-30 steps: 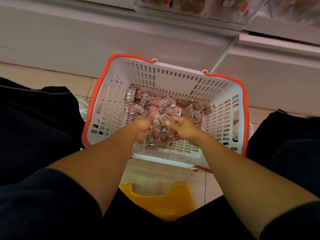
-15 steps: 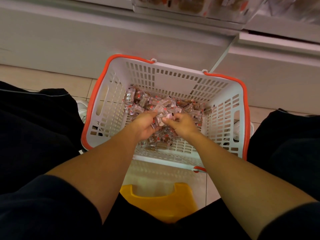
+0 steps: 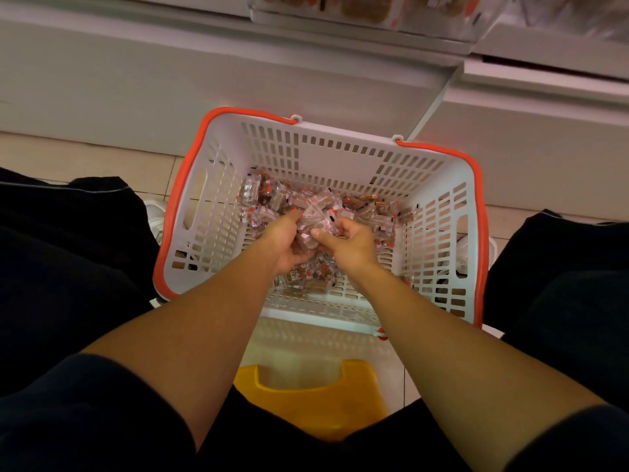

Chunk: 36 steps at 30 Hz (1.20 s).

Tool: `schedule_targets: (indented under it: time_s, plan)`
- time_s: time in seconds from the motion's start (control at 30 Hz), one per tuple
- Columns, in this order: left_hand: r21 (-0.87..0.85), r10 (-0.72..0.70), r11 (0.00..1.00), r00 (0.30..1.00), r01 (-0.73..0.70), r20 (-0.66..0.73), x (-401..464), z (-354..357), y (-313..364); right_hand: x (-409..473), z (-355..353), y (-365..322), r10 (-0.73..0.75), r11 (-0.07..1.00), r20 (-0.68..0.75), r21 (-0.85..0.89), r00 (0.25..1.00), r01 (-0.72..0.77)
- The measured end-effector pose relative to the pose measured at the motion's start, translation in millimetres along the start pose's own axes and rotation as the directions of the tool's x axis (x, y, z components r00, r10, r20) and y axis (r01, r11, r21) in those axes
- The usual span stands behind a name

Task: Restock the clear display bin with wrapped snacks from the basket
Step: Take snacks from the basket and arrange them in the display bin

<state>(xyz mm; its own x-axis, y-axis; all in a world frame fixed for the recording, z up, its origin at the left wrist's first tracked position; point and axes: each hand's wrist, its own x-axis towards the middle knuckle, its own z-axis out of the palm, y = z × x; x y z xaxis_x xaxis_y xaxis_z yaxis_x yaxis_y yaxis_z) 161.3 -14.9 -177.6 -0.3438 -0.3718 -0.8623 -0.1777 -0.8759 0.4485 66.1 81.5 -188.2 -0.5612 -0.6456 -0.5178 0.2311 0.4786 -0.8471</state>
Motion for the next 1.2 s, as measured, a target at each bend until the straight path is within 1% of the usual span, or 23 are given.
schedule_targets:
  time_s: [0.1, 0.2, 0.27, 0.33, 0.47, 0.53, 0.57, 0.63, 0.67, 0.73, 0.8, 0.87, 0.93, 1.0, 1.07, 1.13, 1.2]
  plan:
    - [-0.064, -0.066, 0.995, 0.992, 0.072, 0.104, -4.4, -2.7, 2.1, 1.4, -0.7, -0.8, -0.007, 1.0, -0.049, 0.02, 0.999, 0.008]
    - [-0.073, -0.047, 0.996, 0.99, 0.057, 0.131, -6.3, 0.2, 1.1, 1.7, -0.4, -2.9, -0.042, 0.999, -0.029, -0.021, 0.999, 0.042]
    - [-0.019, -0.038, 0.999, 0.991, 0.041, 0.129, -6.8, 1.8, 1.0, 1.9, 0.3, -4.6, -0.094, 0.991, -0.023, -0.101, 0.995, 0.091]
    - [0.06, -0.011, 0.998, 0.992, 0.003, 0.128, -8.9, 4.5, 1.8, 1.5, 0.8, -6.3, -0.114, 0.981, -0.014, -0.158, 0.993, 0.111]
    - [0.201, 0.074, 0.976, 0.994, -0.089, 0.083, -10.3, 11.0, 2.4, 0.7, -1.8, -10.6, -0.086, 0.983, 0.053, -0.158, 0.995, 0.093]
    - [0.241, 0.111, 0.963, 0.992, -0.123, 0.066, -8.2, 13.8, 2.1, 0.0, -2.1, -12.3, -0.107, 0.981, 0.073, -0.152, 0.992, 0.117]
    - [0.232, 0.125, 0.964, 0.991, -0.133, 0.047, -7.7, 15.7, 2.6, 0.0, -1.5, -13.0, -0.124, 0.981, 0.071, -0.139, 0.99, 0.133]
    - [0.132, 0.112, 0.985, 0.994, -0.111, -0.006, -8.7, 17.7, 5.5, -0.4, 0.4, -15.4, -0.161, 0.979, 0.059, -0.119, 0.985, 0.167]
    - [0.06, 0.076, 0.995, 0.997, -0.076, -0.005, -10.2, 17.8, 7.9, -0.7, 1.4, -17.0, -0.172, 0.977, 0.056, -0.121, 0.983, 0.178]
    - [-0.049, -0.021, 0.999, 0.999, 0.023, 0.047, -14.9, 18.2, 14.4, -1.9, 2.6, -20.5, -0.197, 0.97, 0.054, -0.136, 0.979, 0.202]
    - [-0.062, -0.057, 0.996, 0.996, 0.062, 0.069, -16.2, 17.5, 20.9, -3.4, 2.1, -23.5, -0.27, 0.949, 0.052, -0.157, 0.961, 0.275]
    - [-0.027, -0.027, 0.999, 0.995, 0.03, 0.095, -17.9, 16.8, 26.3, -3.0, -1.0, -30.3, -0.322, 0.922, 0.064, -0.207, 0.944, 0.329]
    - [0.021, 0.033, 0.999, 0.993, -0.035, 0.115, -21.5, 17.9, 30.1, -2.2, -7.6, -44.1, -0.307, 0.896, 0.119, -0.3, 0.944, 0.329]
    - [0.104, 0.121, 0.986, 0.988, -0.131, 0.095, -28.0, 24.2, 34.2, -1.5, -16.6, -65.8, -0.294, 0.817, 0.209, -0.452, 0.933, 0.358]
    - [0.201, 0.212, 0.953, 0.974, -0.225, 0.083, -39.2, 35.7, 41.6, -5.2, -26.4, -95.1, -0.306, 0.69, 0.272, -0.597, 0.912, 0.41]
    - [0.292, 0.307, 0.901, 0.947, -0.32, 0.092, -56.8, 49.5, 54.7, -15.5, -34.9, -132.1, -0.332, 0.555, 0.312, -0.698, 0.89, 0.452]
    - [0.308, 0.39, 0.857, 0.91, -0.414, 0.139, -83.5, 61.8, 72.1, -30.4, -41.6, -170.8, -0.379, 0.428, 0.343, -0.759, 0.859, 0.492]
